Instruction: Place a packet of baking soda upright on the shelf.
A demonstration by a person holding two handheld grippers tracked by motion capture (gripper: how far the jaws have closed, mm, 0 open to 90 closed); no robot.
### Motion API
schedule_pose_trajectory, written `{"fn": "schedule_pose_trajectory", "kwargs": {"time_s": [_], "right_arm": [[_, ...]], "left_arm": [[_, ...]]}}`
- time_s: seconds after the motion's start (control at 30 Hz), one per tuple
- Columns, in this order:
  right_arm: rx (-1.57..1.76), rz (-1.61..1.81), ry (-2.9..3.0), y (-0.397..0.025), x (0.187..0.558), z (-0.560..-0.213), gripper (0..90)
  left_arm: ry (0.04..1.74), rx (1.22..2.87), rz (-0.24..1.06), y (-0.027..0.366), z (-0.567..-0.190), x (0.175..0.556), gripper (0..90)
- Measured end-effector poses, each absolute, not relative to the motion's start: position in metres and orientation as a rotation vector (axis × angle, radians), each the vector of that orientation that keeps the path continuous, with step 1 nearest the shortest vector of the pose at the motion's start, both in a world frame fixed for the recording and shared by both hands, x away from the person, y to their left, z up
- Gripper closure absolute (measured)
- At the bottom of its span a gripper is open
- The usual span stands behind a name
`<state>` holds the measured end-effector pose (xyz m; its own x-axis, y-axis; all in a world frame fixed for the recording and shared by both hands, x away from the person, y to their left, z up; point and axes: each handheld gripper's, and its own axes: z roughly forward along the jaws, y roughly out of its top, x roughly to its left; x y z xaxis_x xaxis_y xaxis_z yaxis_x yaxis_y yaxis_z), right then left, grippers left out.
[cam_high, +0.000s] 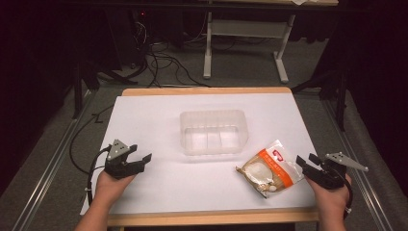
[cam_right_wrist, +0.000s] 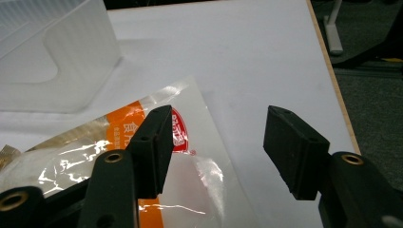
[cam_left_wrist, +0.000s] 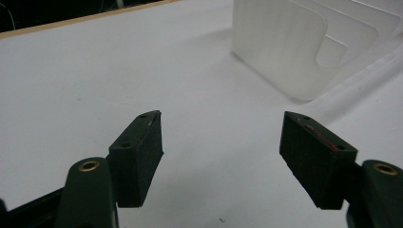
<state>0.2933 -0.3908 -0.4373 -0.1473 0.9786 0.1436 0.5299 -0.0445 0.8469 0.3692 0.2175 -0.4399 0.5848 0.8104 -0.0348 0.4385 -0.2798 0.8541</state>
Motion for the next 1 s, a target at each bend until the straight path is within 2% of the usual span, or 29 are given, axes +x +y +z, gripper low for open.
{"fn": "schedule_pose_trajectory", "kwargs": {"time_s": [0.13, 0.4, 0.57, 0.9, 1.0], "right_arm": [[1.616, 1.092, 1.726, -0.387, 0.292, -0.44, 39.4], [1.709, 1.023, 1.786, -0.392, 0.3, -0.457, 40.3], [1.787, 1.037, 1.784, -0.404, 0.301, -0.466, 53.3], [1.852, 1.033, 1.81, -0.404, 0.3, -0.473, 64.3], [1.865, 1.014, 1.808, -0.404, 0.3, -0.473, 71.0]], "left_arm": [[1.007, 1.913, 0.516, 0.218, -0.44, 0.37, 31.3], [0.996, 1.919, 0.514, 0.217, -0.44, 0.37, 31.3], [0.993, 1.927, 0.522, 0.217, -0.44, 0.37, 31.3], [0.993, 1.926, 0.52, 0.216, -0.44, 0.37, 31.3], [0.988, 1.937, 0.517, 0.215, -0.441, 0.37, 31.4]]}}
